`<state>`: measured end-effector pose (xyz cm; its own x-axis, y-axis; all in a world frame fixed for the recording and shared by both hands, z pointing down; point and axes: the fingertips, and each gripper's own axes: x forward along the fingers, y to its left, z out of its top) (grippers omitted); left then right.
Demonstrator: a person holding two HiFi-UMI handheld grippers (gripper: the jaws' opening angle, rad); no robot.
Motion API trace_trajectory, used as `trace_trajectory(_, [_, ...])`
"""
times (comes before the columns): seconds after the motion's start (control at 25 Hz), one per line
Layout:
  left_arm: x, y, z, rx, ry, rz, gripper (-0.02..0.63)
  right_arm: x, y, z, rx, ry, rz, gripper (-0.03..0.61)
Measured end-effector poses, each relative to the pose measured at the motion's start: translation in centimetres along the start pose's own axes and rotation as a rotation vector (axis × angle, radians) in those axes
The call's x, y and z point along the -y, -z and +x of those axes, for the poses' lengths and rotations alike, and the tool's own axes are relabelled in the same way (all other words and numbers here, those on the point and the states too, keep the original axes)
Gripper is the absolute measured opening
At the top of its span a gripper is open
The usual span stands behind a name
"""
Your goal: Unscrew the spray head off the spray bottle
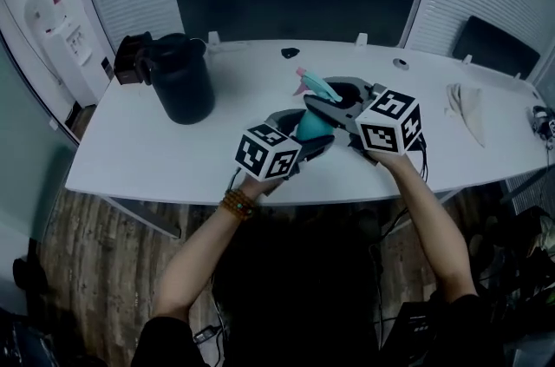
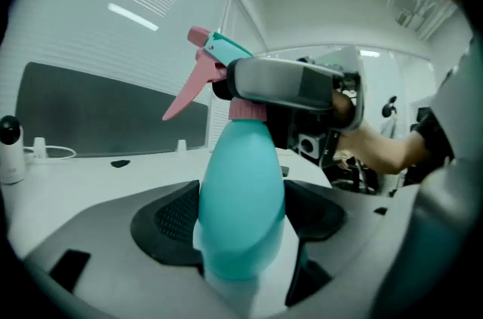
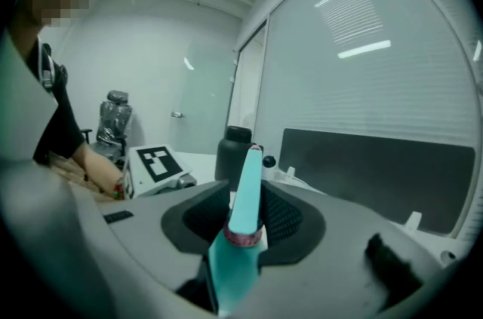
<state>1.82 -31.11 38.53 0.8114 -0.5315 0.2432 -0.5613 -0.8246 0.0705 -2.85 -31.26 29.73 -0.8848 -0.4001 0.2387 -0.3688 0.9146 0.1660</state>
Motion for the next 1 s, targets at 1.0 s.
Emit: trace_trajectory(1.0, [4.6,0.8,-1.8,-0.027,0.497,0.124,0.350,-2.8,0.5,-4.3,0.148,-0.167,-0.141,0.297])
